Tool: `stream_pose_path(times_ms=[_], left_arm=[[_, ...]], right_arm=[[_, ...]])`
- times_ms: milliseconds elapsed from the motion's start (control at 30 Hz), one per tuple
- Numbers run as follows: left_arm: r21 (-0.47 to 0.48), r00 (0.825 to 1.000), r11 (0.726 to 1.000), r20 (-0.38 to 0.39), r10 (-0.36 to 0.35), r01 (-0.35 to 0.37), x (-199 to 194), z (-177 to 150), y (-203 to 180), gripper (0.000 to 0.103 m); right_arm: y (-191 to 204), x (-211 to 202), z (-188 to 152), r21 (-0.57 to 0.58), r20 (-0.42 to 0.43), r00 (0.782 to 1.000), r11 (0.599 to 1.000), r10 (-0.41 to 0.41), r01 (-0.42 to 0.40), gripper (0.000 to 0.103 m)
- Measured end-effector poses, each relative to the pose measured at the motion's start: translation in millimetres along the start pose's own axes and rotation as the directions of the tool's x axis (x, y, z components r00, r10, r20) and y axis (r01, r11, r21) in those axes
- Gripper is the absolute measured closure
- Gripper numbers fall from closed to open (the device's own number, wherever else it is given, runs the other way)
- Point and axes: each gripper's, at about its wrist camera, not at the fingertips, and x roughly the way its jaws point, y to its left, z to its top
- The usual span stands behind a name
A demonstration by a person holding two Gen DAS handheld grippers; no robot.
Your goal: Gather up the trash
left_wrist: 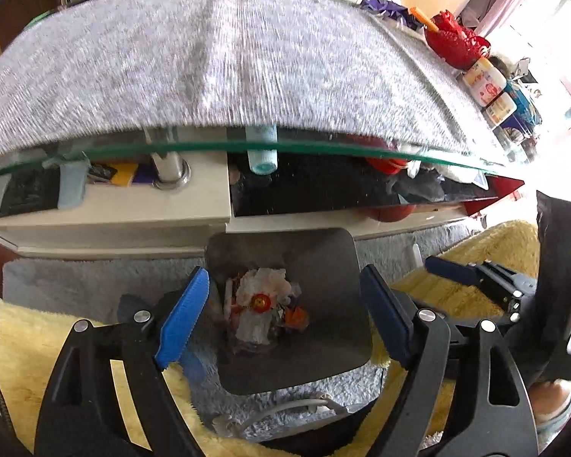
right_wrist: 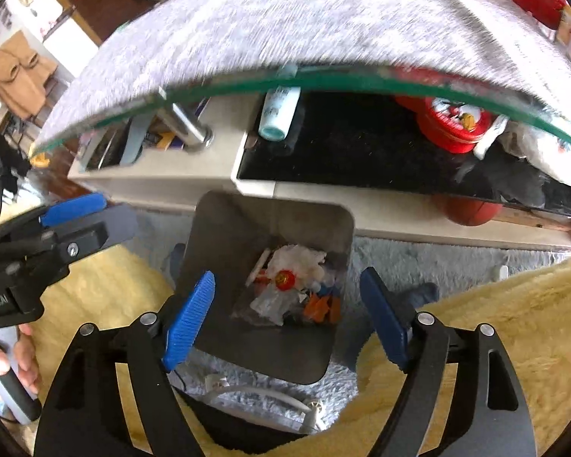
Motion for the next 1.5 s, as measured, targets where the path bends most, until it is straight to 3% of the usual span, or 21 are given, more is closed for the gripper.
stream_pose_path(times_ms=[67, 133, 200, 267, 367, 600, 700, 800, 900, 967, 1100, 1500], left_arm=[[0.018, 0.999, 1.0, 0.048, 0.021, -0.022, -16.1, 6.5, -2.1, 0.021], [0.038, 0.992, 0.998, 0.122, 0.038, -0.043, -40.2, 15.1, -6.0, 0.008], [0.055, 0.978, 0.996, 0.202, 0.058, -0.071, -66.0, 22.7, -10.9, 0.008], [0.071, 0.953, 0.991, 0.289, 0.086, -0.111, -96.0, 29.1, -17.6, 0.008], [0.074, 0.916, 0.986, 0.385, 0.113, -0.153, -128.9, 32.0, -24.1, 0.008], [0.043, 0.809, 0.975, 0.567, 0.156, -0.218, -188.6, 28.8, -35.7, 0.008], [0.026, 0.743, 0.951, 0.631, 0.224, -0.308, -202.7, 26.7, -43.2, 0.008], [0.015, 0.698, 0.945, 0.678, 0.231, -0.327, -213.7, 22.2, -42.5, 0.008], [0.016, 0.685, 0.943, 0.691, 0.23, -0.332, -218.5, 21.6, -44.8, 0.008], [0.013, 0.675, 0.94, 0.699, 0.236, -0.342, -220.3, 21.9, -47.2, 0.008], [0.001, 0.655, 0.938, 0.716, 0.242, -0.347, -226.0, 19.8, -46.3, 0.008], [-0.001, 0.657, 0.937, 0.713, 0.246, -0.35, -226.9, 21.2, -46.1, 0.008]], right_arm=[[-4.7, -26.4, 11.2, 0.019, 0.071, 0.997, 1.0, 0.014, -0.016, 0.023], [-8.3, -60.8, 22.3, 0.027, 0.169, 0.985, 1.0, 0.012, -0.017, 0.019], [-9.7, -94.2, 30.3, 0.03, 0.27, 0.963, 1.0, -0.009, 0.001, 0.011], [-10.3, -130.5, 34.9, 0.037, 0.378, 0.925, 0.999, -0.036, 0.024, 0.003], [-11.2, -172.8, 35.2, 0.054, 0.489, 0.869, 0.997, -0.071, 0.051, 0.003], [-9.6, -226.6, 25.1, 0.115, 0.626, 0.755, 0.981, -0.193, 0.156, 0.003], [-7.2, -239.9, 21.6, 0.129, 0.665, 0.711, 0.973, -0.228, 0.192, 0.003], [-6.2, -250.1, 18.5, 0.142, 0.708, 0.662, 0.968, -0.246, 0.207, 0.003], [-4.0, -257.9, 16.7, 0.157, 0.733, 0.625, 0.961, -0.269, 0.228, 0.003], [-6.0, -261.3, 17.0, 0.156, 0.745, 0.615, 0.964, -0.258, 0.216, 0.003], [-1.2, -262.2, 15.8, 0.156, 0.747, 0.608, 0.959, -0.27, 0.235, 0.003], [8.7, -259.7, 19.8, 0.148, 0.738, 0.616, 0.957, -0.276, 0.251, 0.003]])
